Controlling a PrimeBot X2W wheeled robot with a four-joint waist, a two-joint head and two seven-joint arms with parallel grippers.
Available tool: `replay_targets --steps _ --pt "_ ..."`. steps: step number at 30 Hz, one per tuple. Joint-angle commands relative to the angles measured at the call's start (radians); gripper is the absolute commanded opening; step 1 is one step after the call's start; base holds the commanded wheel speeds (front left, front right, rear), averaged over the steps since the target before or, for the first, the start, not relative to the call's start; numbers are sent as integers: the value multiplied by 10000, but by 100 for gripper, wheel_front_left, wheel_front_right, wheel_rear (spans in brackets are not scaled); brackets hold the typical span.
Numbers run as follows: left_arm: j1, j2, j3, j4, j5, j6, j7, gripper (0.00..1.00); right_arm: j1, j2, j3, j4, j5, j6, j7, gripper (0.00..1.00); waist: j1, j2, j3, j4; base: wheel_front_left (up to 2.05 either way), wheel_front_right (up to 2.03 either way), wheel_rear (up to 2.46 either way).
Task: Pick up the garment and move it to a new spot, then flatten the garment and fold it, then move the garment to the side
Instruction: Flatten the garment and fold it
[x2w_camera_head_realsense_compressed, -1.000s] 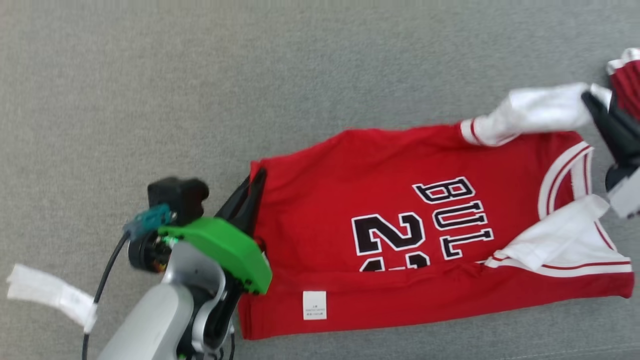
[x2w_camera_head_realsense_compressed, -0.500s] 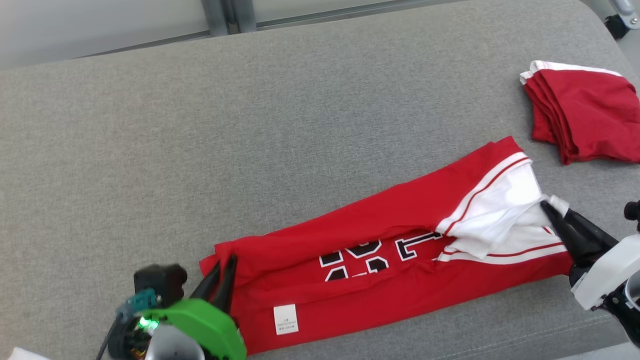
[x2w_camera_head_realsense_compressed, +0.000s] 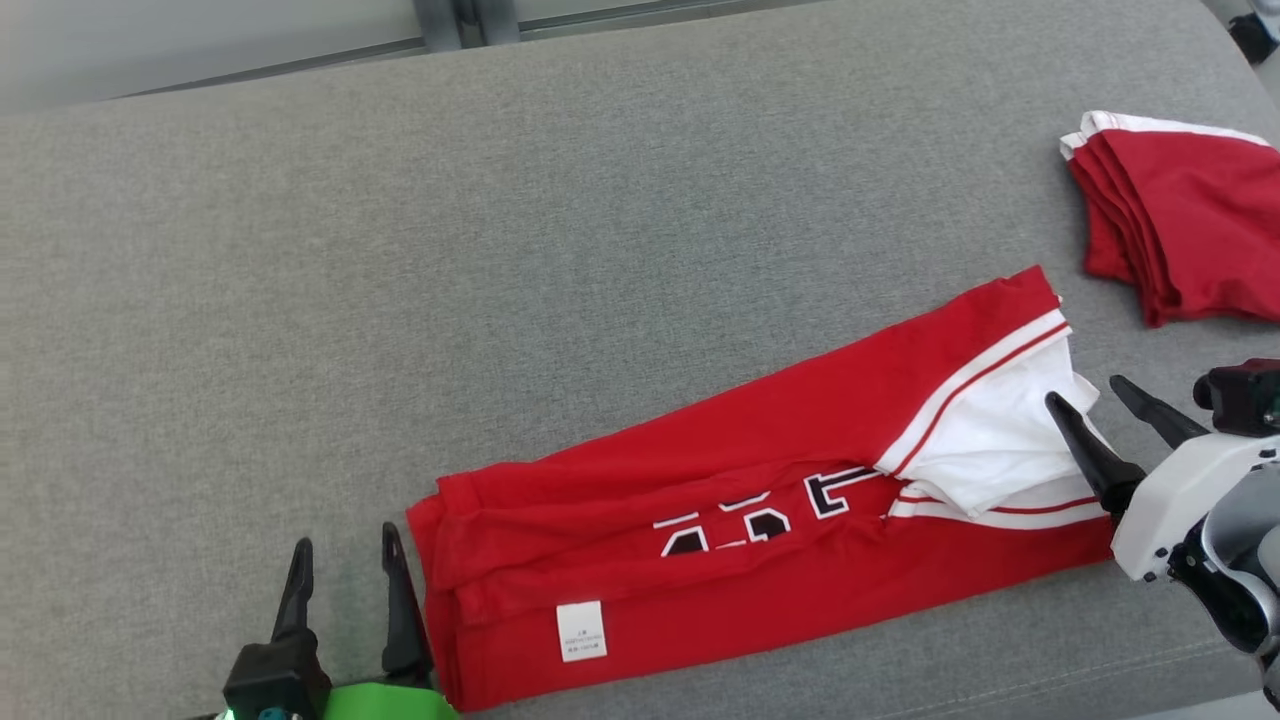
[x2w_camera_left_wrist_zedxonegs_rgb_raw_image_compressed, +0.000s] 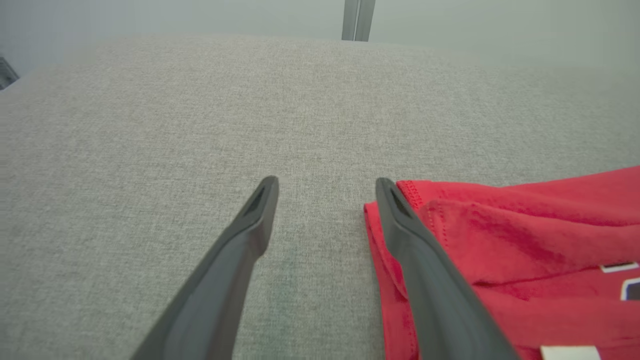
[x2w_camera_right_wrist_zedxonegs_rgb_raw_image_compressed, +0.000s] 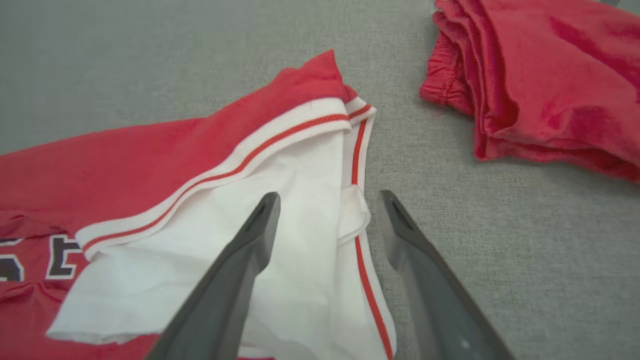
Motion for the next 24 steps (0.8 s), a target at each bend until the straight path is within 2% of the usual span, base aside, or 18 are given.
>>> replay_targets --steps 1,7,12,15,16,17,18,20,24 --pt "-43 -242 158 -109 394 -136 -82 100 -192 156 -31 334 -260 -13 135 100 0 0 163 286 0 0 0" --pt "249 -1443 1010 -247 1495 -976 -65 100 -538 698 -258 1958 -822 -13 738 100 0 0 279 782 0 0 0" --pt "382 -1929 1828 -769 2183 -1775 -66 100 -389 1074 -274 2452 -169 -14 1279 100 0 0 348 998 0 0 0" --pt "455 -2118 2251 -985 2490 -2245 -66 100 -241 1248 182 2296 442 38 1615 100 0 0 302 1102 0 0 0" --pt "501 -2142 2357 -1017 2543 -2327 -66 100 -205 1319 265 2215 687 55 1598 76 0 0 268 1125 0 0 0" --pt "560 -2174 2483 -1080 2589 -2431 -67 100 -165 1420 335 2100 1027 56 1625 8 0 0 216 1149 0 0 0" --pt "609 -2190 2551 -1107 2623 -2524 -67 100 -118 1457 411 2006 1317 58 1709 0 0 0 160 1169 0 0 0" --pt "686 -2214 2660 -1056 2637 -2666 -67 100 -109 1218 395 1915 1747 55 1585 0 0 0 6 1219 0 0 0" --pt "836 -2227 2636 -1092 2170 -2632 -67 100 -157 565 -83 1833 2664 -10 1379 0 0 0 -388 1253 0 0 0"
